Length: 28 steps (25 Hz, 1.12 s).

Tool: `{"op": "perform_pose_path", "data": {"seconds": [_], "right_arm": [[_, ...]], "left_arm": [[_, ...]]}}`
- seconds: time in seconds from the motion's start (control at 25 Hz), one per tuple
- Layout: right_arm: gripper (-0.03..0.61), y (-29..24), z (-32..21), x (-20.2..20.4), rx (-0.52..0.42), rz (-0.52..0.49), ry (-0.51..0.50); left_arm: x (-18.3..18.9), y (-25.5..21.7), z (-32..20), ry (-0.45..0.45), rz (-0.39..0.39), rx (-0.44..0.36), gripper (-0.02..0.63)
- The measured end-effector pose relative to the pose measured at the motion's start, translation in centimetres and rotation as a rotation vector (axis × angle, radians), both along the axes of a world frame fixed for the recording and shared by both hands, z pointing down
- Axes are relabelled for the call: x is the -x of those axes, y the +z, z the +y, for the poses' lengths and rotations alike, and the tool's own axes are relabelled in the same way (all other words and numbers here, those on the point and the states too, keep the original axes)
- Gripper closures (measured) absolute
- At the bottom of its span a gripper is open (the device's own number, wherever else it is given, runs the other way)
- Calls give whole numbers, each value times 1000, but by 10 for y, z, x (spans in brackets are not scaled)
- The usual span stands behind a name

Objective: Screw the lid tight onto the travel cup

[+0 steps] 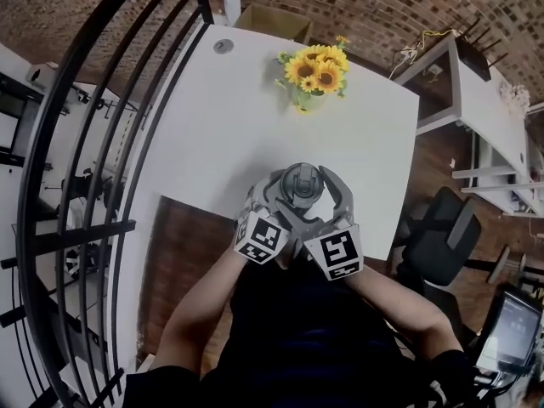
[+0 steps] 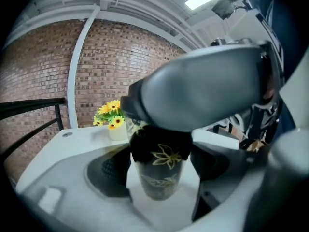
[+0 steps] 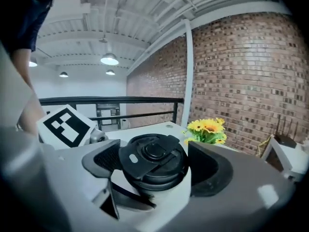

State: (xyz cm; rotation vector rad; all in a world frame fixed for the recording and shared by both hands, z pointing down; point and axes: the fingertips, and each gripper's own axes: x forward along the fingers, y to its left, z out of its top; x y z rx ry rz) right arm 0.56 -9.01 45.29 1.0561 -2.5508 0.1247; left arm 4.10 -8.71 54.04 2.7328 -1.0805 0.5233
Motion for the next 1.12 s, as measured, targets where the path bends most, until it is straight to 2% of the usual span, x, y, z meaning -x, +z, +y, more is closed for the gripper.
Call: {"op": "perform_pose_path", "data": {"seconds": [0.12,0.2,0.24,0.32,0.4,0.44,0.52,0.6,0.72,0.8,0.88,0.96,1.04,1.12], "right_arm": [[124,-18,4,3,-65,-70,-216],[123,-20,8,5,-16,-78,-426],[123,-15,11,6,27,-38,-540],[123,0,17,8,77,113,-736],[124,13,16,8,86,239,-834],[124,15,15,9,90,253,-840],[126,13,13,11,94,191,-774],[126,12,9,10,78,97,-616],[126,13,2,6,62,-4,-286],[126,15,0,3,39,15,-101],[126,17,0,3,33,60,-11],[124,16,2,5,45,70,-46],[121,9,9,7,35,47,-196],[118,-4,16,5,6,26,-395]], "left_arm": [[-2,2,1,29,-4,9,232],[-1,1,1,48,-7,10,232],[0,1,0,55,-8,11,232],[0,0,0,61,-9,14,232],[0,-1,0,64,-8,17,232],[0,-1,-1,65,-7,19,232],[0,0,-1,70,-3,22,232],[0,1,0,75,-5,17,232],[2,5,3,60,-5,3,232],[4,7,4,44,-4,0,232],[5,7,5,39,0,2,232],[5,5,5,39,6,6,232],[4,3,6,46,5,9,232],[1,0,6,57,5,8,232]]}}
